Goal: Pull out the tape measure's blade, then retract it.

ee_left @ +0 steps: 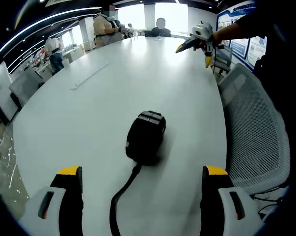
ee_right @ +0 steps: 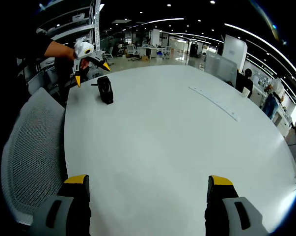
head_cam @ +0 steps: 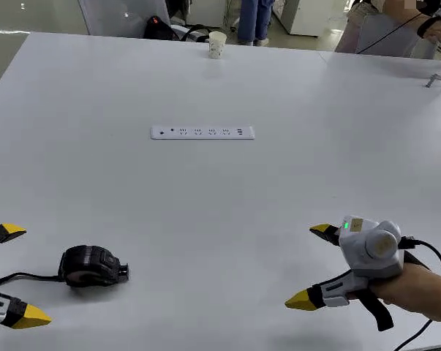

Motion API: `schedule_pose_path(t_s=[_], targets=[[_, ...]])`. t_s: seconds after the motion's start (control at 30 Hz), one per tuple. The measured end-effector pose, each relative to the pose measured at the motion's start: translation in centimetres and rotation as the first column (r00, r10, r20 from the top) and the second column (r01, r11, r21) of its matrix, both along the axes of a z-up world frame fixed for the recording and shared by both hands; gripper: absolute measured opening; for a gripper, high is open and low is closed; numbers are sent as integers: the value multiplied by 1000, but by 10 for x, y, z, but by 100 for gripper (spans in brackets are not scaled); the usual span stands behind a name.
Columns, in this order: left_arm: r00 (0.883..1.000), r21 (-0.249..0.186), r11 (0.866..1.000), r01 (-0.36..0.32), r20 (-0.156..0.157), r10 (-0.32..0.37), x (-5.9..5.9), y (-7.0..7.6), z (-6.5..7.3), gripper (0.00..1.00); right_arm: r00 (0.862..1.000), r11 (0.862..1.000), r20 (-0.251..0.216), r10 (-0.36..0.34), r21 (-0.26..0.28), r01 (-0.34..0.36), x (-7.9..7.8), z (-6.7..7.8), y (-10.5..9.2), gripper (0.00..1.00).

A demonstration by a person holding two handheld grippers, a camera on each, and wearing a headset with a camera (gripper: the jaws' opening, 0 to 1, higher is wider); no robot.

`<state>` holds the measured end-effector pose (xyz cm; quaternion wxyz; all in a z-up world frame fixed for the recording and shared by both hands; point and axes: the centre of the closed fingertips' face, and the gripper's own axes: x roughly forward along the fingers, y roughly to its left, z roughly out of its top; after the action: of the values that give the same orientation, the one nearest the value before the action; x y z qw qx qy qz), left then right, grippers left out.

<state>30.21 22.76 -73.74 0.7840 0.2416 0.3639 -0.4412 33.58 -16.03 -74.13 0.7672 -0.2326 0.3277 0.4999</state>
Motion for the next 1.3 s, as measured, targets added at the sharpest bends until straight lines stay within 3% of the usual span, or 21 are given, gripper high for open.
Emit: schedule_pose_path(t_s=[0.37, 0.7, 0.8, 0.87, 0.97, 1.2, 1.3], targets=[[995, 52, 994, 91, -37, -89, 6, -16, -4, 99, 998, 998, -4, 65, 19, -64, -2, 3, 25, 99], [987, 82, 985, 152, -68, -146, 7, -25, -16, 89, 993, 993, -11, 114, 11, -114, 2, 2, 43, 99], [978, 133, 974, 183, -127, -166, 2, -23, -25, 79, 993, 993, -10, 122, 12, -121, 7, 5, 51, 99], [978, 133, 973, 188, -114, -173, 4, -25, -28, 79, 992, 992, -2, 126, 13, -126, 11, 7, 56, 99], [976, 140, 971, 195, -129, -178, 6, -28, -29, 75, 992, 991, 5, 128, 28, -128, 15, 11, 66, 99], [971, 160, 962, 223, -126, -204, 10, -35, -30, 64, 988, 988, 7, 153, 32, -153, 15, 10, 84, 99], [970, 178, 955, 235, -108, -218, 13, -36, -30, 56, 987, 986, 11, 163, 42, -163, 16, 11, 94, 99]])
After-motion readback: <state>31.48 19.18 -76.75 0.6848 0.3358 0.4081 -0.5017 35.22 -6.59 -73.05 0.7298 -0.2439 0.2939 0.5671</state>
